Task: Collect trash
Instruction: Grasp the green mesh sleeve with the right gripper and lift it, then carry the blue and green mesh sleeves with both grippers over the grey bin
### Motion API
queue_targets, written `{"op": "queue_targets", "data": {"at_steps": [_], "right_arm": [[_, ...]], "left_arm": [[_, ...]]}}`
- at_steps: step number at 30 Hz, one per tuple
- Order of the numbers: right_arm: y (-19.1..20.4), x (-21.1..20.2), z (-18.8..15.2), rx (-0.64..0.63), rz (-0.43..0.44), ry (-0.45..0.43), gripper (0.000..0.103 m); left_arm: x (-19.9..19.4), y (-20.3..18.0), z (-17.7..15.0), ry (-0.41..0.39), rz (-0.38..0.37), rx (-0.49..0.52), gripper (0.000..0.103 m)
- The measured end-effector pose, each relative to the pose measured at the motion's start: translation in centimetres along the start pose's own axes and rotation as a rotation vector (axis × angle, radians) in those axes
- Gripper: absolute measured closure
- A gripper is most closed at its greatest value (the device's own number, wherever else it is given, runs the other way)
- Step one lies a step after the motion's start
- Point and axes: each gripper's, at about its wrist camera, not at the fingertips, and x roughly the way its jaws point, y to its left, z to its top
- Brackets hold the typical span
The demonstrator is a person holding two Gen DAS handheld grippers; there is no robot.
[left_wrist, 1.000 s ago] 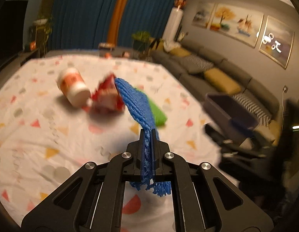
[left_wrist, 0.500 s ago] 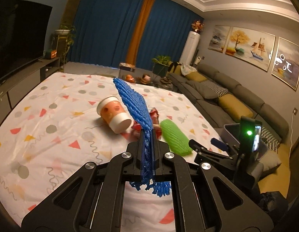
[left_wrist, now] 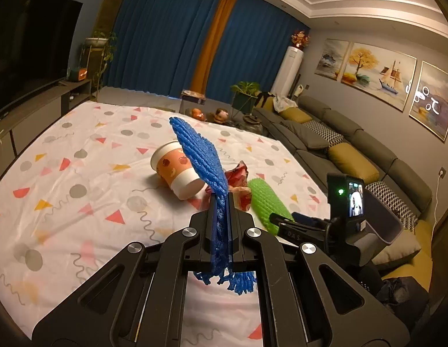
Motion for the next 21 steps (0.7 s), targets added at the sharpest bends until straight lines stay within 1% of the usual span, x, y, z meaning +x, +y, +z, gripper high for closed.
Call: {"op": "queue_targets", "data": {"at_steps": [1, 2, 3, 4, 9, 15, 21], "right_arm": [[0.0, 0.0, 0.0, 0.002, 0.005, -0.002, 0.066], [-0.1, -0.2, -0.1, 0.002, 0.009, -0.006, 0.075], [-0.1, -0.4, -0.2, 0.003, 0.012, -0.015, 0.079], [-0.1, -0.6, -0.3, 0.001, 0.013, -0.022, 0.088], [0.0, -2.4, -1.0, -0.014, 0.012, -0.067, 0.091], [-0.6, -7.1, -1.7, -0.013, -0.002, -0.169, 0.091], [-1.3, -10.9, -2.8, -0.011, -0.001, -0.231, 0.091]], "left_arm": [[0.0, 0.0, 0.0, 0.000, 0.001, 0.000, 0.099], [0.0, 0.1, 0.0, 0.000, 0.001, 0.000, 0.099], [0.0, 0.1, 0.1, 0.001, -0.001, -0.002, 0.099], [0.0, 0.2, 0.0, 0.001, -0.002, -0.002, 0.099], [-0.4, 0.1, -0.2, -0.001, -0.002, 0.003, 0.099], [-1.3, -0.8, -0.4, -0.009, -0.006, 0.016, 0.099], [-2.5, -2.7, -0.7, -0.021, -0.021, 0.044, 0.099]]}}
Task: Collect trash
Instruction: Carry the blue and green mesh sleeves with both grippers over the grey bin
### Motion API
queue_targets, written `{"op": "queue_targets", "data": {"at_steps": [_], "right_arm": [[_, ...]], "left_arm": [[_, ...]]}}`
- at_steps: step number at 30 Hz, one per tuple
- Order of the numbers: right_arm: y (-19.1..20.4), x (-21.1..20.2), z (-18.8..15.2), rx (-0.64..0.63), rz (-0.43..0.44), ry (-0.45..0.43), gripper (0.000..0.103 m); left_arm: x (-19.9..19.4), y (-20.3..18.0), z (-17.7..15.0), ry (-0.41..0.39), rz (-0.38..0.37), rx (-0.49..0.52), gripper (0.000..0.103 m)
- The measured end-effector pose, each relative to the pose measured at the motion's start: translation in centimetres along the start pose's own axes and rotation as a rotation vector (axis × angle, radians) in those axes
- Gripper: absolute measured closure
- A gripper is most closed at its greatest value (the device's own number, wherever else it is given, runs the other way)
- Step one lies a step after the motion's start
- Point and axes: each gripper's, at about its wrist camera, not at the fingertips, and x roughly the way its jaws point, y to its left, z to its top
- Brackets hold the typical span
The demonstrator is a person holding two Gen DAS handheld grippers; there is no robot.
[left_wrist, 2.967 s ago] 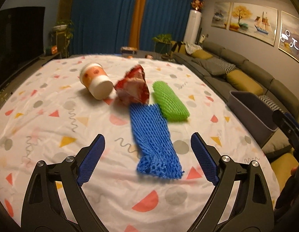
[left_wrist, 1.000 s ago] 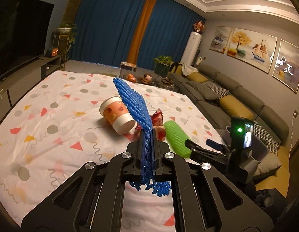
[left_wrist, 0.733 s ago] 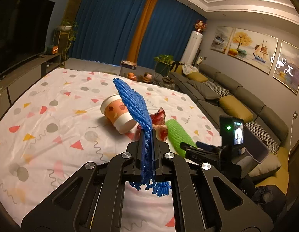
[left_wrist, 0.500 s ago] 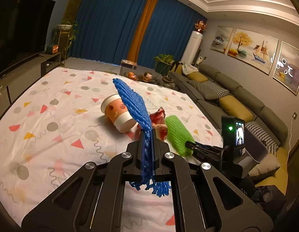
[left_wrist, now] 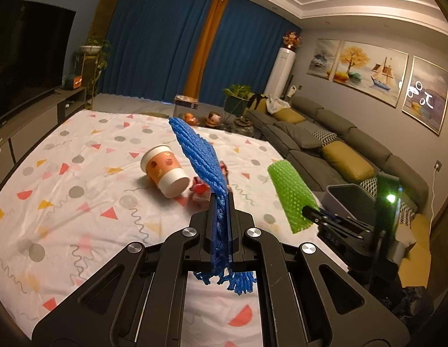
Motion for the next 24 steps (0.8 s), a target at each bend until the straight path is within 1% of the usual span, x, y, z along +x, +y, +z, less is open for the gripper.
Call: {"op": "queue_targets", "data": {"at_steps": [9, 15, 24], "right_arm": [[-1.9, -4.9, -1.2, 0.034, 0.000, -0.069, 0.091], [-3.3, -7.1, -1.8, 0.055, -0.004, -0.099, 0.091], [-5.6, -9.6, -2.4, 0.092, -0.028, -0.144, 0.091]], "left_arm": [[-1.1, -2.8, -0.7, 0.000, -0.017, 0.037, 0.099], [-1.4, -5.0, -1.1, -0.003, -0.034, 0.069, 0.099], [-0.8, -8.1, -1.4, 0.006, -0.065, 0.109, 0.099]]}}
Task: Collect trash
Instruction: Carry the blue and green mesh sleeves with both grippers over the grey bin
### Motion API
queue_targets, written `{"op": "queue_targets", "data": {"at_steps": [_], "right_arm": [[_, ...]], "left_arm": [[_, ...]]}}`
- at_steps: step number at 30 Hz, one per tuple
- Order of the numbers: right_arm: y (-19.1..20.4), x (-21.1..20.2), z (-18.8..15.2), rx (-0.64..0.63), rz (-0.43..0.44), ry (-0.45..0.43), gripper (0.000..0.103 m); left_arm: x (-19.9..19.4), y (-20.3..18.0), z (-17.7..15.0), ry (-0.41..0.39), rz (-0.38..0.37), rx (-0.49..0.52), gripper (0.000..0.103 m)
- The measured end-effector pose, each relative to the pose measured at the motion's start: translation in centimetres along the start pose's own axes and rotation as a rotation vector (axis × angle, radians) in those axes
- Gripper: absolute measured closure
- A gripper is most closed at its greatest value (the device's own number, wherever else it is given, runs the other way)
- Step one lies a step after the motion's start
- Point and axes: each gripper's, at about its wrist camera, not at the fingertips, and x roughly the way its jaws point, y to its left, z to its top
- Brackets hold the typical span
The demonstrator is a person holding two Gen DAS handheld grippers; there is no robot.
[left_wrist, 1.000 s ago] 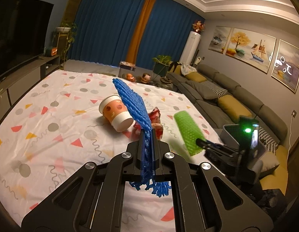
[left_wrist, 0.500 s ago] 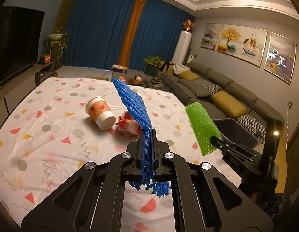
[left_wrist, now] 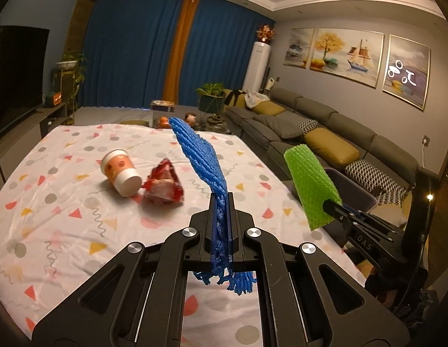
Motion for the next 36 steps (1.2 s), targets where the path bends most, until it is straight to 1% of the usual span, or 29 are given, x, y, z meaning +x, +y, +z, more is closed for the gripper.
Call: {"op": "queue_targets", "data": {"at_steps": [10, 15, 18, 27, 30, 36], "right_arm": [[-2.8, -1.7, -0.1, 0.036, -0.035, -0.034, 0.091], [-4.4, -2.2, -0.2, 0.057, -0.064, -0.050, 0.091], [-5.6, -2.6, 0.1, 0.071, -0.093, -0.064, 0.091], [-11.0, -3.6, 0.9, 0.143, -0.224, -0.110, 0.091], [-12.3, -3.4, 1.0, 0.165, -0.251, -0.114, 0.091], [-15.1, -2.6, 0.9, 0.196, -0.300, -0.106, 0.091]], "left_arm": [[2.0, -3.7, 0.0, 0.015, -0.051, 0.062, 0.099], [3.2, -5.7, 0.6, 0.017, -0.094, 0.075, 0.099], [4.4, -7.7, 1.1, 0.016, -0.135, 0.092, 0.099], [8.2, -14.5, 2.0, 0.011, -0.252, 0.160, 0.099], [10.1, -16.7, 1.9, 0.023, -0.286, 0.186, 0.099], [13.5, -19.6, 1.8, 0.057, -0.330, 0.202, 0.099]]}}
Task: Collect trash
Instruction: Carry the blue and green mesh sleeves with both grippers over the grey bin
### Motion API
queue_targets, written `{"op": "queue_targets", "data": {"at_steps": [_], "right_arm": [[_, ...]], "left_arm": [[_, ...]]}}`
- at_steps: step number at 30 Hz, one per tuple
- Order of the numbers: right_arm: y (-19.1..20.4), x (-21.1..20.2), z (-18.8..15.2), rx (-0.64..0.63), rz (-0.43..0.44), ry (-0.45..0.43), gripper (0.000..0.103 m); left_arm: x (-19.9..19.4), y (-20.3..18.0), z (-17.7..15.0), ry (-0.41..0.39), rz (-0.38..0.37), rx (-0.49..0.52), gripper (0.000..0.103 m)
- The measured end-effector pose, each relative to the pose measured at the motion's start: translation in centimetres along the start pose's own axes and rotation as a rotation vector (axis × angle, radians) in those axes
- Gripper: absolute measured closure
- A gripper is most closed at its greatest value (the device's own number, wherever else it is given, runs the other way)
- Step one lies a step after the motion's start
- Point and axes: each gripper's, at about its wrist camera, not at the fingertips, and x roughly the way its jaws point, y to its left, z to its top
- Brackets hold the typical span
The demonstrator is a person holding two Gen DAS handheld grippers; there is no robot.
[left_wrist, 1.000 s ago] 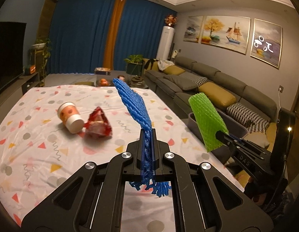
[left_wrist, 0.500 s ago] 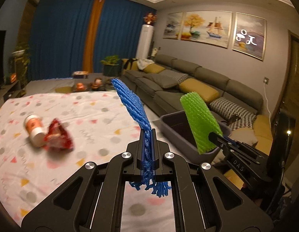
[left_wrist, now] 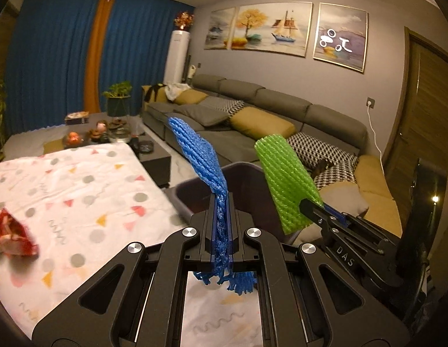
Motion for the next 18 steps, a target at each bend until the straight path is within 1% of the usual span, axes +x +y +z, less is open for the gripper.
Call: {"op": "queue_targets", "data": {"at_steps": [7, 12, 18], "right_arm": [[-1.1, 1.3, -0.1, 0.027, -0.026, 0.008, 0.091], [-1.3, 1.8, -0.2, 0.029, -0.042, 0.011, 0.091], [-1.0, 2.0, 0.0, 0.028, -0.057, 0.013, 0.091]], "left_arm": [[3.5, -0.8, 0.2, 0.031, -0.034, -0.003, 0.099], [5.3, -1.4, 0.0, 0.045, -0.041, 0.011, 0.099], [7.0, -1.8, -0.1, 0.066, -0.057, 0.002, 0.099]]}}
